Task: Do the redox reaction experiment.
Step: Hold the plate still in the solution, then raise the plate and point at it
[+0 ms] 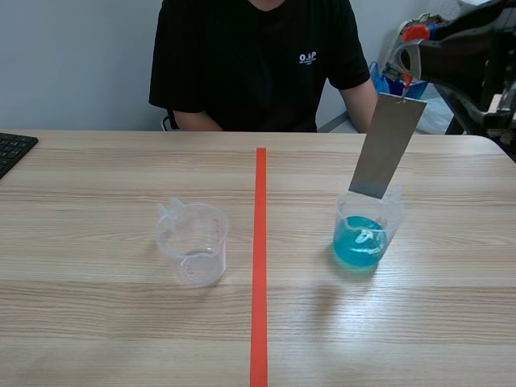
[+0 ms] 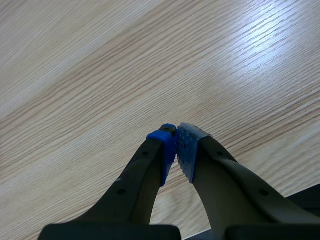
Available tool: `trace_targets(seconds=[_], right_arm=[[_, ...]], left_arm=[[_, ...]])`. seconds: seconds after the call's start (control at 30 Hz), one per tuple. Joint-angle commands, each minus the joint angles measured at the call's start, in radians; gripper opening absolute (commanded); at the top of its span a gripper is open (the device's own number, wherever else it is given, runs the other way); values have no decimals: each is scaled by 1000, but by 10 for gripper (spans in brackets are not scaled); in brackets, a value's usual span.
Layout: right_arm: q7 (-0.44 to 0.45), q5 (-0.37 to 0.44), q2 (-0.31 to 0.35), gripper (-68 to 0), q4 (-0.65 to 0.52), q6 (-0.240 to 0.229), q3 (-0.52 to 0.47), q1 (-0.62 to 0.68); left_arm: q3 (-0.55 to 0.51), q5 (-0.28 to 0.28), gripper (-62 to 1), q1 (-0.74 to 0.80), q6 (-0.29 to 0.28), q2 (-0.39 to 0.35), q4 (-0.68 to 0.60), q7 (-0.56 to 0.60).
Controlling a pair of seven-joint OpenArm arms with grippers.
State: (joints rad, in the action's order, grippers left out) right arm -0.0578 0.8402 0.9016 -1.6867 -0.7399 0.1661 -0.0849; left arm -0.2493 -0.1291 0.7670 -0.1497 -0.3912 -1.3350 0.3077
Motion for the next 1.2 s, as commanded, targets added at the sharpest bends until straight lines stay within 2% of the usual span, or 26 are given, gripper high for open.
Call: trace_targets(seconds=[0.0, 0.3, 0.67, 0.83, 0.93, 1.03, 1.17], right_arm=[[11, 29, 25, -660, -18, -6, -28, -15], [-43, 140, 60, -660, -56, -6, -83, -15], [-52, 140, 59, -660, -56, -6, -84, -15], [-60, 140, 59, -660, -56, -6, -84, -15], [-60, 140, 59, -660, -56, -6, -84, -15], [-60, 140, 59, -660, -56, -6, -84, -15], [-60, 140, 59, -660, -56, -6, -84, -15]], left_arm=[[-13, 13, -568, 0, 6, -8, -7, 14], [-13, 13, -568, 0, 6, -8, -7, 14], [-13, 13, -568, -1, 6, -8, -7, 18], [-26, 14, -568, -54, 5, -9, -7, 44], [-26, 14, -568, -127, -30, -14, -7, 43], [-26, 15, -569, -220, -101, -24, -7, 43], [-18, 21, -568, -355, -165, -31, -7, 40]])
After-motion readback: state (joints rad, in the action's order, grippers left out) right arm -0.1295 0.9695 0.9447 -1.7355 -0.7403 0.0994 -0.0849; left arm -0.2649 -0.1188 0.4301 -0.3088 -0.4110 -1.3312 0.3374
